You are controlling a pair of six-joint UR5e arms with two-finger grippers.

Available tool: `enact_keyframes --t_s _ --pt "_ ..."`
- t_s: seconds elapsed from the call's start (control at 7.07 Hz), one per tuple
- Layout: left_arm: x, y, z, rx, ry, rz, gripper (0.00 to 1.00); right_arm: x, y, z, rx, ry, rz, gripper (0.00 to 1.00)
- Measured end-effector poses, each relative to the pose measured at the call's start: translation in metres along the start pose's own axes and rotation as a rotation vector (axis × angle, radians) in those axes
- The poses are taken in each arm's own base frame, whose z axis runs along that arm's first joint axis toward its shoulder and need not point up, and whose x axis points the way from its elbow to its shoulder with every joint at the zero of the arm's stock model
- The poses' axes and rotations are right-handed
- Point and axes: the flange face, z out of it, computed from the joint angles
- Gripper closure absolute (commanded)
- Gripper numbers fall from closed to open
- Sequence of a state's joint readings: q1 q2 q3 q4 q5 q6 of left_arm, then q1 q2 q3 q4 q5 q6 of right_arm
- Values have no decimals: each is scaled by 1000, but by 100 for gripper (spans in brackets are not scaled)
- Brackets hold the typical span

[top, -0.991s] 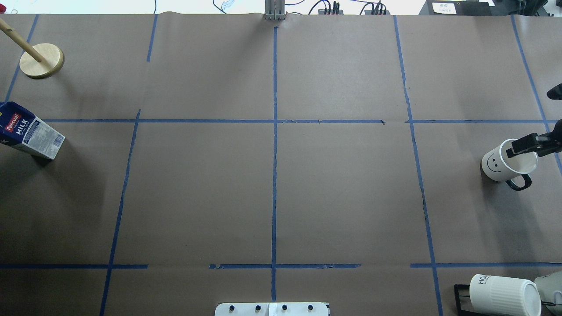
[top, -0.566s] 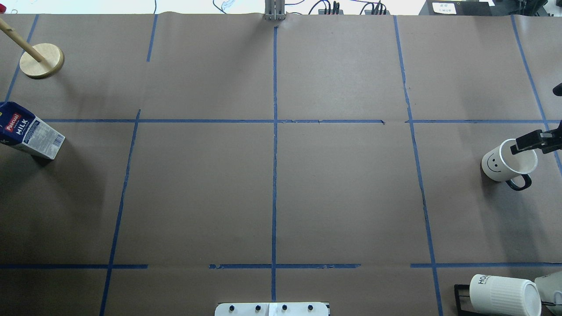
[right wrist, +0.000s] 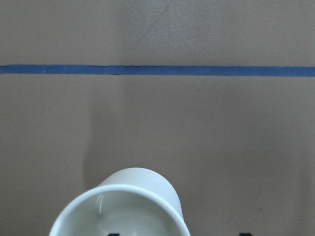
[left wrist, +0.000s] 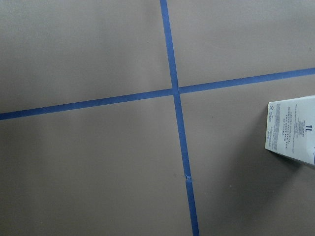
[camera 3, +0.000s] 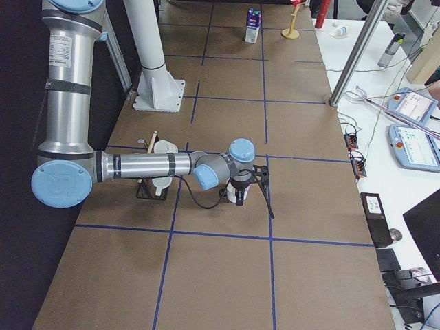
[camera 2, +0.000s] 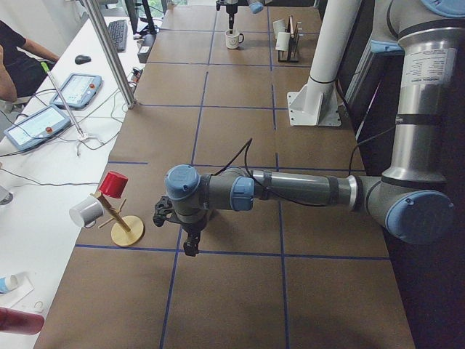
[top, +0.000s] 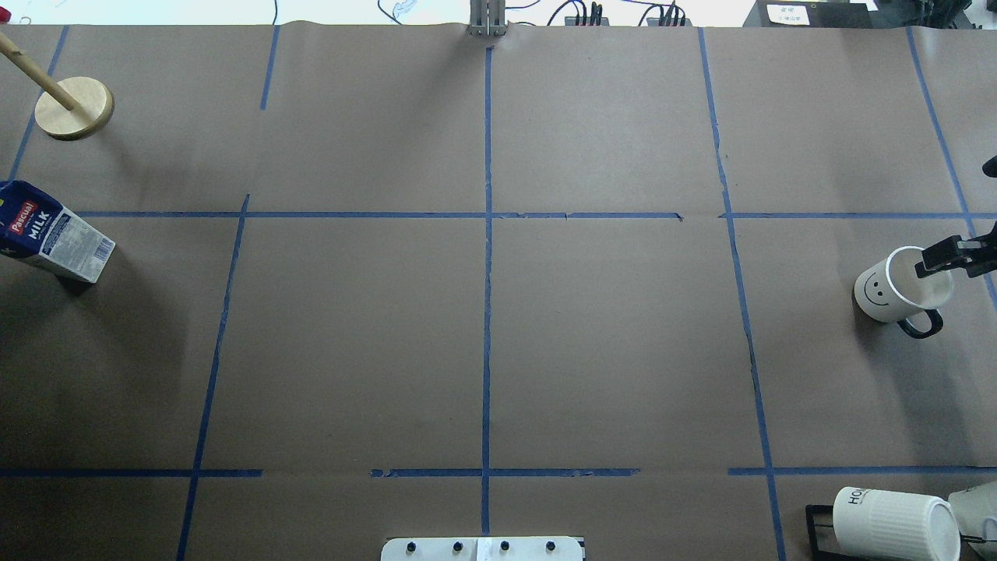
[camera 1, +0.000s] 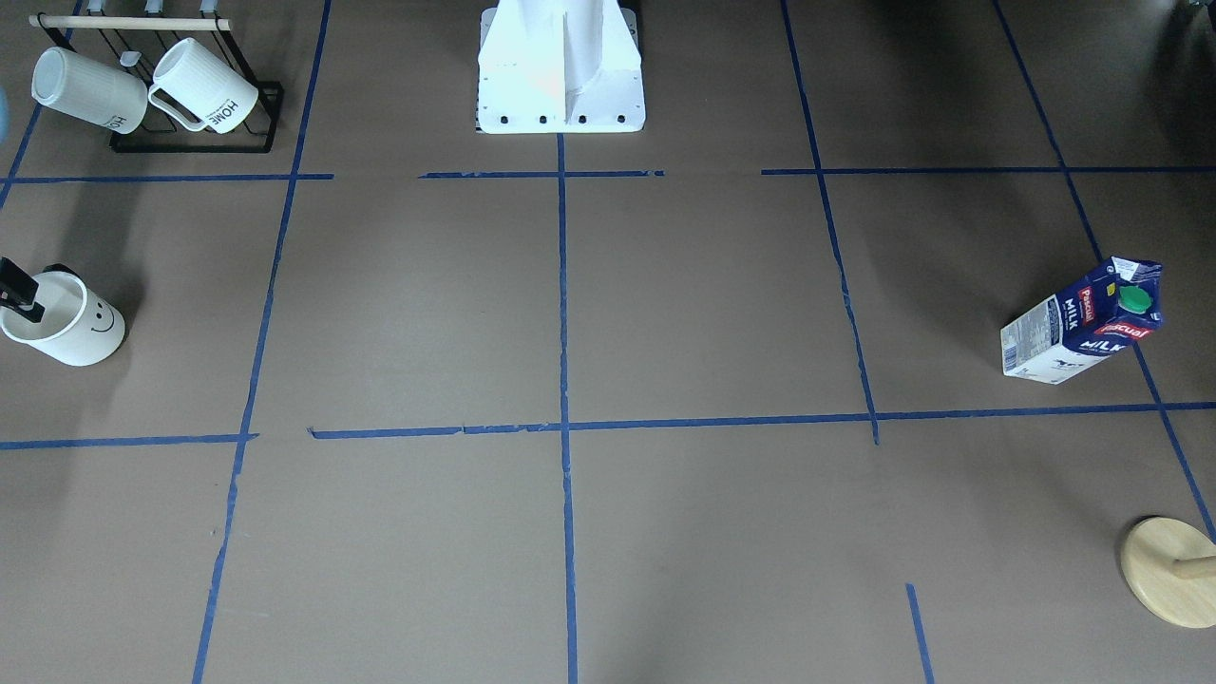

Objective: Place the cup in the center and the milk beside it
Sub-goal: 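Lower the right gripper onto the white mug and grasp its rim, then carry the white mug with the right gripper to the table's center square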

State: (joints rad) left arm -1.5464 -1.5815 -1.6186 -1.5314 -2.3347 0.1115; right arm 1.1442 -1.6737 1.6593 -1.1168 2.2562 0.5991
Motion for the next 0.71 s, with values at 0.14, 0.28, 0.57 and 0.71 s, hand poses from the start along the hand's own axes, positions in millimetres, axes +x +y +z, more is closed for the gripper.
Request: enact_keyframes --t_s 0.14,0.28,0.57,0.71 --pt "0 0 -1 2 0 0 0 -2 1 3 -8 -2 -4 100" --pt "1 0 -1 3 0 1 0 -8 2 3 -12 -11 -17 100" --pt "3 -1 -3 7 0 5 0 -40 5 -3 -13 -59 -67 100" --pt "4 -1 -4 10 0 7 0 -85 1 -19 -12 -125 -92 100"
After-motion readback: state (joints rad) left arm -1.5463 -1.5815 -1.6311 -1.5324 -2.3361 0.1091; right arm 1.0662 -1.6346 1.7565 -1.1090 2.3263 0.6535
